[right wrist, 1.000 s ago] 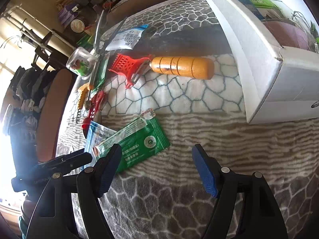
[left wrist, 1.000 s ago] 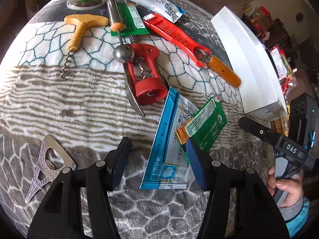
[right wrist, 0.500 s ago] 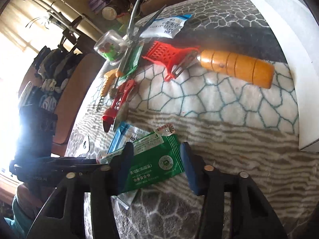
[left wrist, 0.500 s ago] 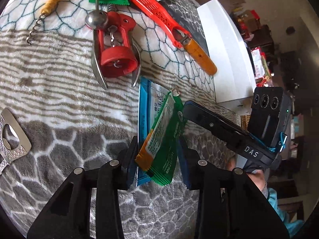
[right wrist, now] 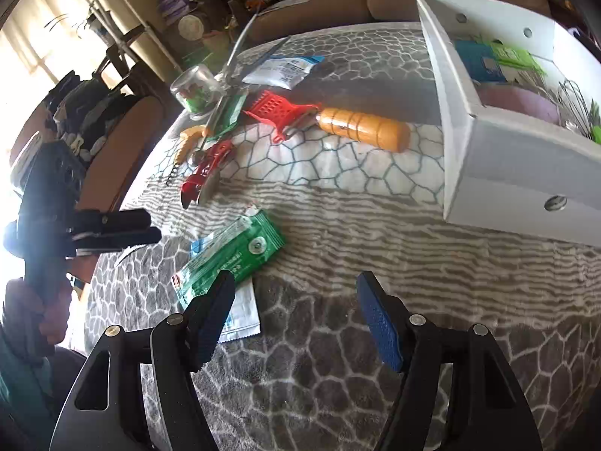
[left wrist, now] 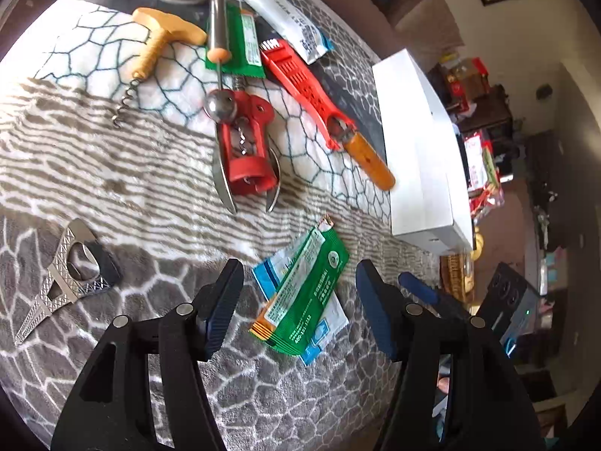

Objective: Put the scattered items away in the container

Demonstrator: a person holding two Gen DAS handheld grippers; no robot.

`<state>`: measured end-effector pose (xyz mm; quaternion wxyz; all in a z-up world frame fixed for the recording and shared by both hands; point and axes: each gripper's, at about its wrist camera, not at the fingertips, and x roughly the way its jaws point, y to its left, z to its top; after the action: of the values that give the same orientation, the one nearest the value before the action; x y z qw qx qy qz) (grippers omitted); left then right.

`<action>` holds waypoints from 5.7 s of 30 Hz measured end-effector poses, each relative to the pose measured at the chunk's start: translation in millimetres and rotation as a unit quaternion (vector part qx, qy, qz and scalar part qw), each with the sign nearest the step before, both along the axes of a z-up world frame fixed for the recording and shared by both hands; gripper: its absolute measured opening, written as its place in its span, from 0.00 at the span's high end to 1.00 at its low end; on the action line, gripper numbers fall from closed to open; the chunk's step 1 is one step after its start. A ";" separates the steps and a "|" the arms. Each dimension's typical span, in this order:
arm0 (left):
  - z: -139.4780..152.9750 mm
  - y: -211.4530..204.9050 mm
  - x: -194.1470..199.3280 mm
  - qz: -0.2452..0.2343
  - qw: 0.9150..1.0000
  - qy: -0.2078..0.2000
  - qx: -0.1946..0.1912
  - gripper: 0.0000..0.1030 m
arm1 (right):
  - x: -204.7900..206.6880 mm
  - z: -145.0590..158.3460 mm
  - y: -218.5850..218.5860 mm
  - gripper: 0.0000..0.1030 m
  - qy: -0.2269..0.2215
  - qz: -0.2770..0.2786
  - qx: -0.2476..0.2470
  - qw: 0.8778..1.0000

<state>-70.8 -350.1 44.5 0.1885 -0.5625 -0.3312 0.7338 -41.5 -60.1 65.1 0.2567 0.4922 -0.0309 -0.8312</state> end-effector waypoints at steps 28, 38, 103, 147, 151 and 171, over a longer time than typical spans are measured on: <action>-42.1 33.6 2.2 -0.055 0.993 -0.076 0.074 0.43 | -21.0 -69.6 26.7 0.30 -0.181 -0.128 -0.305 0.926; -36.3 32.0 1.7 -0.051 0.988 -0.074 0.127 0.43 | -30.5 -71.8 32.0 0.30 -0.172 -0.133 -0.319 0.923; -29.9 -30.9 0.5 0.054 0.992 -0.055 0.101 0.27 | 43.2 -50.8 -99.6 0.22 0.075 0.129 0.166 0.975; -30.5 57.8 -15.7 -0.044 0.994 -0.073 0.073 0.26 | 26.7 -43.6 35.7 0.27 0.012 -0.024 0.077 0.997; -29.7 57.7 -16.5 -0.047 0.994 -0.072 0.074 0.26 | 32.3 -39.2 30.6 0.63 0.034 -0.020 0.091 0.995; -53.1 106.6 2.8 -0.106 0.975 -0.125 0.146 0.26 | 25.9 -42.6 41.1 0.65 -0.079 -0.052 -0.083 0.992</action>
<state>-68.0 -243.6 -8.6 0.3026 -0.6484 -0.3944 0.5767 -15.7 -19.0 22.6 0.2496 0.5311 -0.1455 -0.7965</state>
